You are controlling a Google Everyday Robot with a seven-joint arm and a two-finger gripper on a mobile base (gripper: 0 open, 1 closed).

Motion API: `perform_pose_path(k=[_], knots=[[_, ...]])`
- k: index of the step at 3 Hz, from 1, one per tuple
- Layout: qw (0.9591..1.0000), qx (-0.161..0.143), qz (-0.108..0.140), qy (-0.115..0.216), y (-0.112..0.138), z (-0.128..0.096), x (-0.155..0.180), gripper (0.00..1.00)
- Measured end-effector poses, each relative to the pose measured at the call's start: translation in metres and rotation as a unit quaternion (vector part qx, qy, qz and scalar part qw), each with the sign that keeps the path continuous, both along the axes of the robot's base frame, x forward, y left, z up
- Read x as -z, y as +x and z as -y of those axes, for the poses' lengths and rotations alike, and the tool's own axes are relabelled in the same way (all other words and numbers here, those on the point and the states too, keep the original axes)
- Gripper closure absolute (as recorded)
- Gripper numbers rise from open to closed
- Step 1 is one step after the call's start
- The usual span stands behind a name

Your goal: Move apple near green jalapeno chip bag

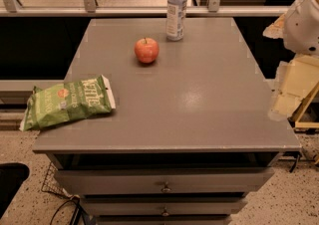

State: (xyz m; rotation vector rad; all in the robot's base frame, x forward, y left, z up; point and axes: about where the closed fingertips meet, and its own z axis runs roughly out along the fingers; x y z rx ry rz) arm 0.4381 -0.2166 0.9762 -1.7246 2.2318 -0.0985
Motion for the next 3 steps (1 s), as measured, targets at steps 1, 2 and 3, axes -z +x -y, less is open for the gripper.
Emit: perform_pose_path(k=[1, 2, 3], knots=[[1.0000, 0.000, 0.000, 0.000, 0.000, 0.000, 0.000, 0.00], [0.9997, 0.010, 0.016, 0.017, 0.009, 0.001, -0.001, 0.00], [0.9876, 0.084, 0.060, 0.118, 0.045, 0.035, 0.006, 0.00]])
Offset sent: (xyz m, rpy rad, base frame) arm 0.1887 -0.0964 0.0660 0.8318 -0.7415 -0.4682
